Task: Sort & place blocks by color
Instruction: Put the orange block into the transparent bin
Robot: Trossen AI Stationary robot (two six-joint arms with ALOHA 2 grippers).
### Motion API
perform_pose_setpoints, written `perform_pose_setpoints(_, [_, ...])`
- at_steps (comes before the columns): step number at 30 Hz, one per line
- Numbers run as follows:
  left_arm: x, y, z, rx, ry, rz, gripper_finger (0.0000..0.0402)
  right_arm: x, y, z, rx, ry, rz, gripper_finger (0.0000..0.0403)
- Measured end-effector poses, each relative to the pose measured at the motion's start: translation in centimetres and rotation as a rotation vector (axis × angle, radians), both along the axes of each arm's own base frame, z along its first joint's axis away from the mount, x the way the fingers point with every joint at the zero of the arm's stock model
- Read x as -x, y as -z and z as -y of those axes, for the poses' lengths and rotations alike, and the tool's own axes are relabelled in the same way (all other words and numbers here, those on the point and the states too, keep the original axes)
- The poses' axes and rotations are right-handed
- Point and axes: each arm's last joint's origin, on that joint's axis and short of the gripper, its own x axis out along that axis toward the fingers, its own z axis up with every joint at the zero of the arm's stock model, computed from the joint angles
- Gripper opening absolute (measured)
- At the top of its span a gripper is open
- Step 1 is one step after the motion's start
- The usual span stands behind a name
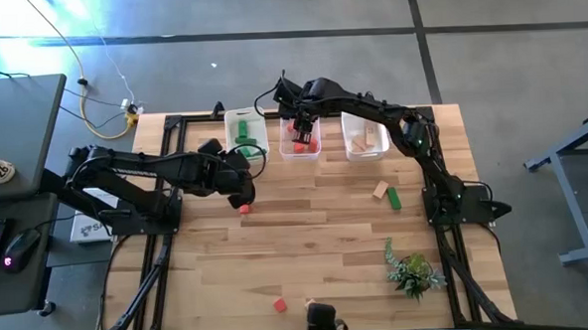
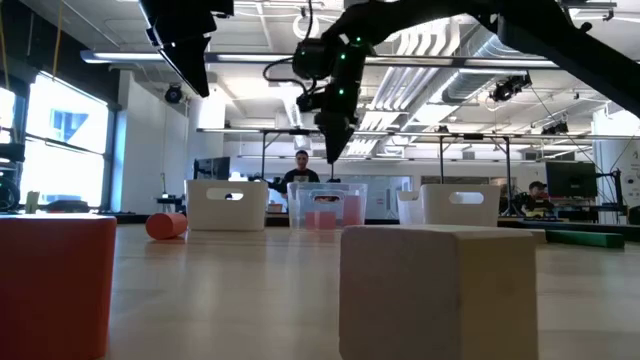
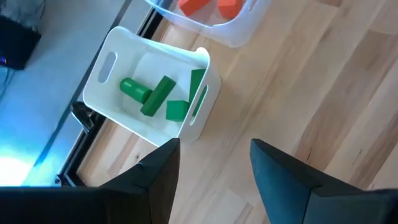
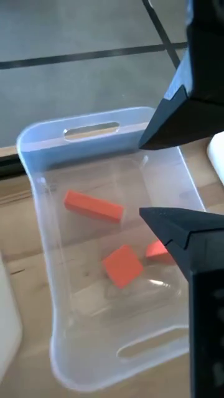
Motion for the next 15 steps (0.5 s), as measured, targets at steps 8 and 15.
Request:
perform_pose_setpoints(8, [0.1,0.1,-0.5,0.069,-0.150,0.101,0.0184,1.6,-3.8,-0.8,0.025,0.025,0.067,0.0146])
perform_pose_setpoints(15, [0.6,0.2,-0.5,0.116,-0.338,0.171,0.0184,3.0,-6.2,-1.3,0.060,0.080,0.103,0.0146])
